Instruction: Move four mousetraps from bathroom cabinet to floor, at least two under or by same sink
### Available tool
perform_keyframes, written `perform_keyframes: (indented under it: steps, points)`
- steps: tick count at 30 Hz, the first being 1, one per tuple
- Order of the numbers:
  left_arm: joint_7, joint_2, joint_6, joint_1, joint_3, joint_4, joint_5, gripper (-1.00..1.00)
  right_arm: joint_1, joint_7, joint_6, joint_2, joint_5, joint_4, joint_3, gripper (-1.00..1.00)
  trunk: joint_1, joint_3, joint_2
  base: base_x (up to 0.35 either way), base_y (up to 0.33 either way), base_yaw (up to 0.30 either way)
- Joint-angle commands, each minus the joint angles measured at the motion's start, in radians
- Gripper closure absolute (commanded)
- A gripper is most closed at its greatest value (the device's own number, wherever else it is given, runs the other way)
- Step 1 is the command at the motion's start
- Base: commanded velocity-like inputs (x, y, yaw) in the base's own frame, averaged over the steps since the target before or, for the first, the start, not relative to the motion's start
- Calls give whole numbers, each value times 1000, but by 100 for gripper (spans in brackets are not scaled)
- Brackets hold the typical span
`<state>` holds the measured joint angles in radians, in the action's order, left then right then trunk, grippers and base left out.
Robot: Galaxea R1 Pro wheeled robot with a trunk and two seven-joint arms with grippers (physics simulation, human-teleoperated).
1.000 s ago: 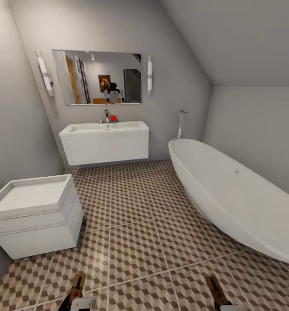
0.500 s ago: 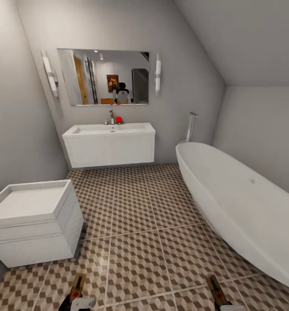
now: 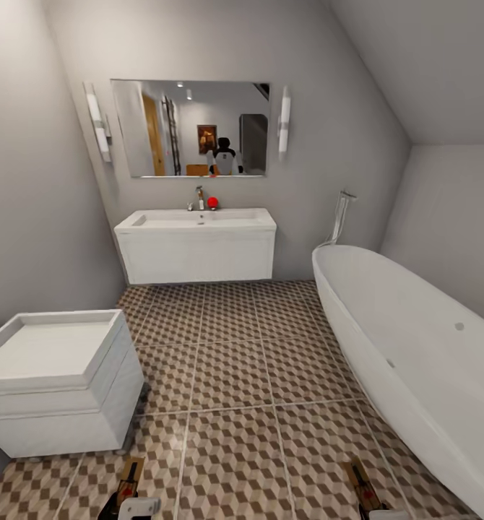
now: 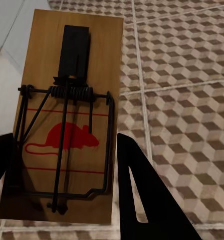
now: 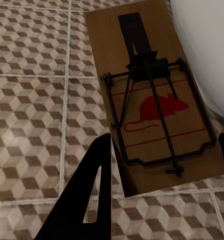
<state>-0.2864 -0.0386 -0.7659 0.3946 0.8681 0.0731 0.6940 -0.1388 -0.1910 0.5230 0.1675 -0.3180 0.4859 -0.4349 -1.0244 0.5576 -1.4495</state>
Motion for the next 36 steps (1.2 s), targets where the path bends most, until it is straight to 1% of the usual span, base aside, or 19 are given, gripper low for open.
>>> perform_keyframes:
  steps: [1,12,27,36]
  points:
    - [-14,-1,-1,1,6,4,-9,100,-1,-5,3,1,-7,0,-8,100,-1,1,0,332,-97,152]
    - [-14,-1,-1,1,7,4,-9,100,-1,-5,3,1,-7,0,-8,100,-1,1,0,332,-97,130]
    - [-14,-1,-1,1,6,4,-9,100,-1,-5,3,1,-7,0,-8,100,-1,1,0,332,-95,7]
    - [-14,-1,-1,1,6,4,-9,100,-1,-5,3,1,-7,0,-8,100,-1,1,0,332,-14,0]
